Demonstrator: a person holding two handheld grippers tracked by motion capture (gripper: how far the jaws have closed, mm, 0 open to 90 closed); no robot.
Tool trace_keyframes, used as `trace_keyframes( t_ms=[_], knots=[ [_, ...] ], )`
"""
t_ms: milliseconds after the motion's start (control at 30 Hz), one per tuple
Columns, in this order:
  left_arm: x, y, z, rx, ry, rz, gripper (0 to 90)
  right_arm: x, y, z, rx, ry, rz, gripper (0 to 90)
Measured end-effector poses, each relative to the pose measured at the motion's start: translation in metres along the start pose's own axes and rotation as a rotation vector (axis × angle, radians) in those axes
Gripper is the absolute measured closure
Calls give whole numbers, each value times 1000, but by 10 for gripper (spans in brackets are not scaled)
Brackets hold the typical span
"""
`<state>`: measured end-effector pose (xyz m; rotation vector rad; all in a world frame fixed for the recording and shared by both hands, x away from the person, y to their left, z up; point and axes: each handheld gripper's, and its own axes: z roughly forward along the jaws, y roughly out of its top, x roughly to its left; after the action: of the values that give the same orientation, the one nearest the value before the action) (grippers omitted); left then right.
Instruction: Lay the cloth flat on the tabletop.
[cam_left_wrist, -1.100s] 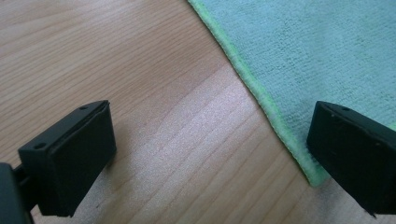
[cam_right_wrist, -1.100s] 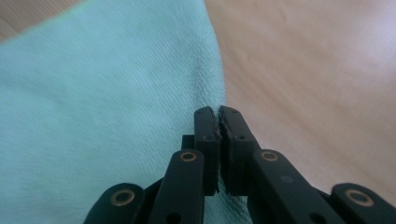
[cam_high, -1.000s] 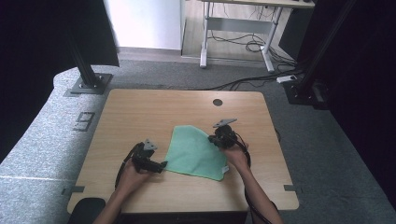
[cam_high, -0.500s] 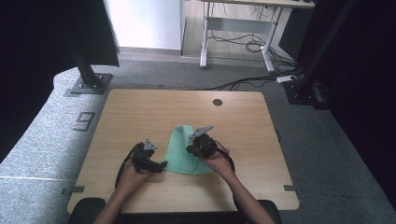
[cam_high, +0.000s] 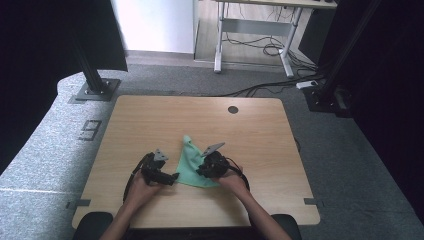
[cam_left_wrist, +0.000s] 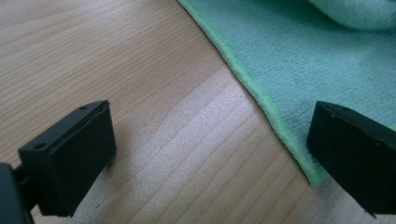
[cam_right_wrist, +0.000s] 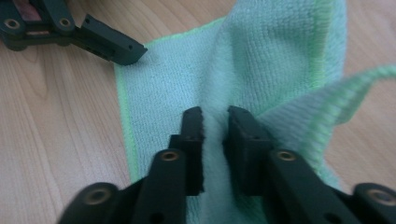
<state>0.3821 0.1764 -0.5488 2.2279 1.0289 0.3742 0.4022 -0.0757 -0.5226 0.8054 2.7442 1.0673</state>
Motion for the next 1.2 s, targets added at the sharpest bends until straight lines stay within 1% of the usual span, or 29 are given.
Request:
trace_keyframes(
  t_ms=[33, 67, 100, 167, 233, 367, 400, 433, 467, 500, 533, 567, 633, 667, 700, 733, 800, 833, 867, 900, 933, 967, 1000, 1033, 1100, 1133, 1167, 1200],
  knots=[
    [0, 0, 0, 0, 0, 0, 12, 0, 1, -2, -3, -6, 0, 702],
    [0, 0, 0, -1, 0, -1, 12, -1, 4, -9, -14, -15, 0, 684],
    [0, 0, 0, -1, 0, -1, 12, -1, 4, -9, -14, -15, 0, 684],
    [0, 0, 0, 0, 0, 0, 12, -4, 7, -20, -37, -37, -1, 671],
    [0, 0, 0, -1, 0, 0, 12, -5, 8, -23, -41, -42, 1, 668],
    [0, 0, 0, 0, 0, 0, 12, -16, 13, -37, -71, -73, 10, 657],
    [0, 0, 0, 0, 0, 0, 12, -24, 14, -43, -86, -92, 26, 655],
    [0, 0, 0, 0, 0, 0, 12, -24, 14, -43, -86, -92, 26, 655],
    [0, 0, 0, 0, 0, 0, 12, -31, 13, -46, -92, -108, 43, 655],
    [0, 0, 0, 0, 0, 0, 12, -31, 13, -46, -92, -108, 43, 655],
    [0, 0, 0, -1, 0, -1, 12, -36, 12, -46, -94, -115, 58, 655],
    [0, 0, 0, -1, 0, -1, 12, -44, 9, -47, -91, -123, 85, 655],
    [0, 0, 0, -1, 1, -1, 12, -53, 4, -47, -83, -143, 100, 654],
    [0, 0, 0, -1, 1, -1, 12, -53, 4, -47, -83, -143, 100, 654],
    [0, 0, 0, -2, 0, -1, 12, -56, 1, -47, -80, -150, 114, 648],
    [0, 0, 0, -2, 0, -2, 12, -64, -6, -46, -75, -165, 139, 638],
    [0, 0, 0, -2, 0, -1, 12, -68, -12, -45, -71, -162, 159, 637],
    [0, 0, 0, -2, 0, -1, 12, -68, -12, -45, -71, -162, 159, 637],
    [0, 0, 0, -2, 0, -2, 12, -69, -17, -43, -57, -153, 164, 673],
    [0, 0, 0, -2, 0, -2, 12, -69, -17, -43, -57, -153, 164, 673],
    [0, 0, 0, -2, 0, -2, 12, -68, -19, -41, -50, -144, 163, 745],
    [0, 0, 0, -2, 0, -2, 12, -66, -19, -41, -56, -142, 162, 780],
    [0, 0, 0, -2, 0, -2, 12, -64, -18, -40, -60, -134, 159, 800],
    [0, 0, 0, -2, 0, -2, 12, -64, -18, -40, -60, -134, 159, 800],
    [0, 0, 0, -2, 1, 0, 12, -56, -11, -41, -73, -121, 132, 827],
    [0, 0, 0, -2, 1, -2, 12, -47, -3, -40, -78, -105, 106, 831],
    [0, 0, 0, -2, 1, -2, 12, -47, -3, -40, -78, -105, 106, 831],
    [0, 0, 0, -2, 0, -2, 12, -35, 6, -36, -77, -88, 70, 832]
  ],
)
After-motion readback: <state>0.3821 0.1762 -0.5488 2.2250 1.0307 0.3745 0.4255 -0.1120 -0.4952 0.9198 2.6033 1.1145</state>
